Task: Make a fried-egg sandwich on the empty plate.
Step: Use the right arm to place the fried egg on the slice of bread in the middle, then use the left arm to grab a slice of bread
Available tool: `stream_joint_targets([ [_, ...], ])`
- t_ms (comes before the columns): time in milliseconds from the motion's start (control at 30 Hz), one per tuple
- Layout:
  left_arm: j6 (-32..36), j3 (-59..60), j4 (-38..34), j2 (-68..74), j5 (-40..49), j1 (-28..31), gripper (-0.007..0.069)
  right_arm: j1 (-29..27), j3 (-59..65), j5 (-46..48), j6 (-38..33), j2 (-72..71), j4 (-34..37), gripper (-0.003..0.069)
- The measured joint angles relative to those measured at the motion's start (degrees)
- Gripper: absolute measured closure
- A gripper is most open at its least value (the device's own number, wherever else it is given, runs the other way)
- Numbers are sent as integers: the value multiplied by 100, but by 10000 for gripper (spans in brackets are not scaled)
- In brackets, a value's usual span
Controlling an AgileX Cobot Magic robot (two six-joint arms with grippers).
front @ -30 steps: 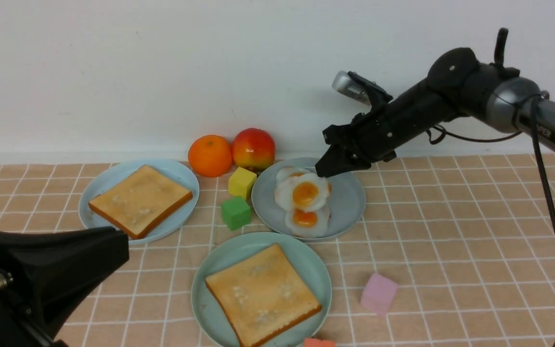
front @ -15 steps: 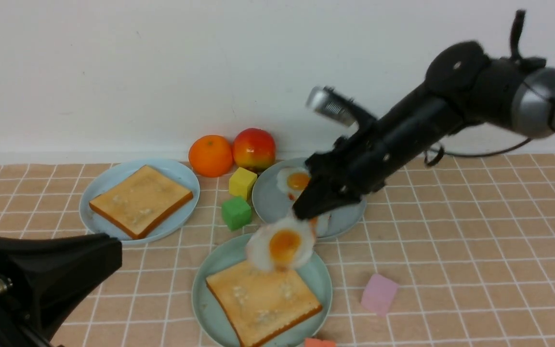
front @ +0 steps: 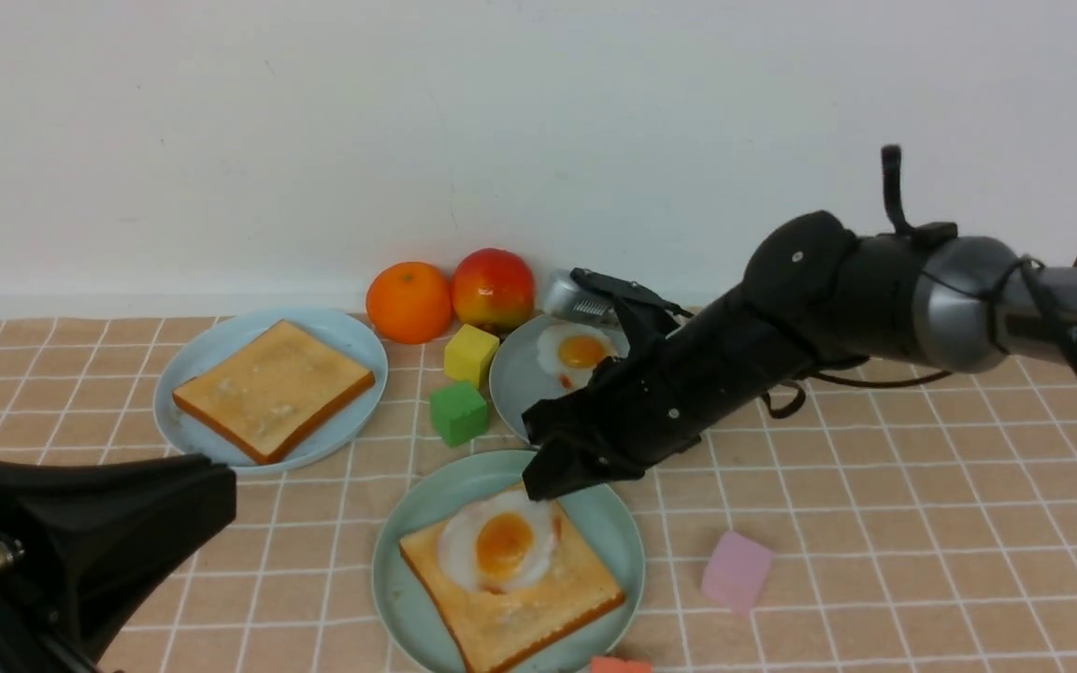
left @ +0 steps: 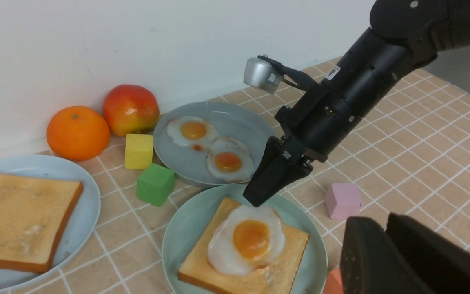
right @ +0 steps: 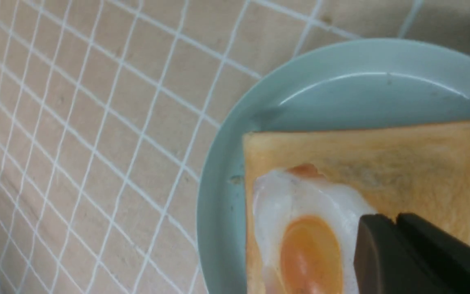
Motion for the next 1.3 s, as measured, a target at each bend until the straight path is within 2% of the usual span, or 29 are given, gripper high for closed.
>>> stream_joint_targets([
  [100,0,0,0,0,0,0,545,0,6,0,350,60,-142,590],
  [167,0,0,0,0,0,0,545,0,6,0,567,74,-263,546],
  [333,-50,0,-39,0,6,0,545,0,6,139,785,-30,-755,329],
  [367,-60,0,-46,0,6,0,545,0,6,150,790,-46,-755,322],
  [400,-164,0,-106,6,36,0,545,0,8,331,897,-307,-1096,284],
  [467,-247,0,-136,30,49,0,545,0,8,431,965,-462,-1320,281],
  [500,-337,0,-152,79,70,0,545,0,8,571,1083,-690,-1585,288],
  [533,-550,0,-178,256,115,0,554,0,8,870,1350,-1246,-2130,339],
  [567,-570,0,-178,282,125,0,559,0,8,943,1412,-1306,-2196,347],
  [667,-914,-166,-205,1050,577,0,626,0,69,1495,1914,-2401,-3231,509],
  [767,-942,-570,-210,1883,1092,28,638,0,392,1694,2315,-3350,-3710,643],
  [800,-895,-703,-210,2128,1172,70,638,0,479,1702,2421,-3617,-3772,661],
  [967,-256,-1499,-382,3214,1388,708,638,0,1165,1694,2822,-4930,-3924,669],
  [1000,195,-1796,-568,3587,1393,1102,638,0,1423,1694,2902,-5366,-3933,666],
  [1167,1819,-2581,-1462,4839,1405,2328,638,0,2075,1661,2960,-6448,-3966,659],
  [1200,1871,-2581,-1489,4894,1405,2328,638,0,2093,1654,2959,-6482,-3970,659],
  [1300,2446,-3153,-1693,5830,1405,2956,638,0,2316,1665,2966,-6936,-3970,659],
])
